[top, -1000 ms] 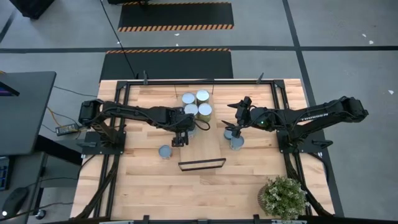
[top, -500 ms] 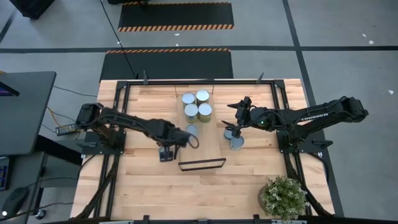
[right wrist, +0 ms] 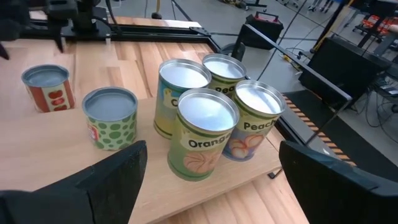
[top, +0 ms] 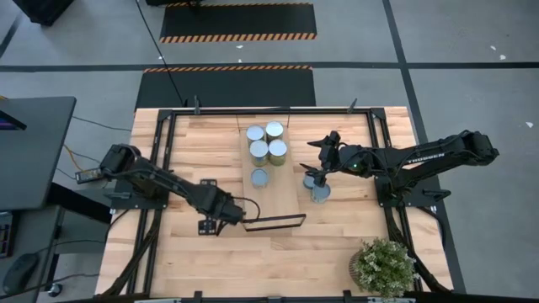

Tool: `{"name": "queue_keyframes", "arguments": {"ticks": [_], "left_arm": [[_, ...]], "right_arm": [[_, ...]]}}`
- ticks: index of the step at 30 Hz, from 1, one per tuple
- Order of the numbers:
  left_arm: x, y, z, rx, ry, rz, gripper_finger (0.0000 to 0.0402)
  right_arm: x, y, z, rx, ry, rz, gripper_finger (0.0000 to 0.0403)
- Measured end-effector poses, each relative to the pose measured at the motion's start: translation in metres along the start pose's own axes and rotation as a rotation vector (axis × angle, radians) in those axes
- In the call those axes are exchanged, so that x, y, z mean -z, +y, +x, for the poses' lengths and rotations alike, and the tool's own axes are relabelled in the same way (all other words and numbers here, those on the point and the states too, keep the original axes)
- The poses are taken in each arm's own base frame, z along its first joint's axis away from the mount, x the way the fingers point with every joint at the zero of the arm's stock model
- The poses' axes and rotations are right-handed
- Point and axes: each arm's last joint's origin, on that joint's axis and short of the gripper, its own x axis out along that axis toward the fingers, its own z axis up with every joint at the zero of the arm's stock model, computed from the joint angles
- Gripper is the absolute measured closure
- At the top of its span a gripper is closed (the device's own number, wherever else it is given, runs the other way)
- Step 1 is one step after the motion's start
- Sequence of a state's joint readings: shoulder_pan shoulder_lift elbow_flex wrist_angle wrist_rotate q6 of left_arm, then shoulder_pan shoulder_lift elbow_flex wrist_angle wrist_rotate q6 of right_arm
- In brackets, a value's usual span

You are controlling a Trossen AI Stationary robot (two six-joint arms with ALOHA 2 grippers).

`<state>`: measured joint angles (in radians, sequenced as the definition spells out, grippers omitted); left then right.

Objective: Pick and place cans onto a shelf
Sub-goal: Put the canned diced tomatoes on the shelf

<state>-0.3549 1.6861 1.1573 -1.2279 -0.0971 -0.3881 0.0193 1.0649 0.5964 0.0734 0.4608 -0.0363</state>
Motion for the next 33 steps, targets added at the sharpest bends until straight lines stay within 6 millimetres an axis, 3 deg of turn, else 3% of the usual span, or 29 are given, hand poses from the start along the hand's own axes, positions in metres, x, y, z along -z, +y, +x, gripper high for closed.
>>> {"name": "queue_keyframes", "arguments": {"ticks": [7, 13, 19, 24, 33], "left_arm": [[0.029, 0.009, 0.007, 0.014, -0.030, -0.085, 0.0010], [0.044, 0.016, 0.002, 0.088, -0.287, -0.230, 0.0010], [0.056, 0.011, 0.027, 0.144, -0.386, -0.317, 0.0010], [0.051, 0.008, 0.045, 0.166, -0.508, -0.393, 0.0010], [0.040, 0.007, 0.046, 0.095, -0.666, -0.420, 0.0010]], "right_arm": [[-0.001, 0.000, 0.000, -0.014, -0.007, 0.003, 0.0030], [-0.001, 0.000, 0.000, -0.014, -0.011, 0.006, 0.0030], [-0.001, 0.000, 0.000, -0.018, -0.011, 0.006, 0.0030], [-0.002, 0.000, 0.000, -0.017, -0.016, 0.008, 0.0030], [-0.002, 0.000, 0.000, -0.017, -0.022, 0.011, 0.0030]]}}
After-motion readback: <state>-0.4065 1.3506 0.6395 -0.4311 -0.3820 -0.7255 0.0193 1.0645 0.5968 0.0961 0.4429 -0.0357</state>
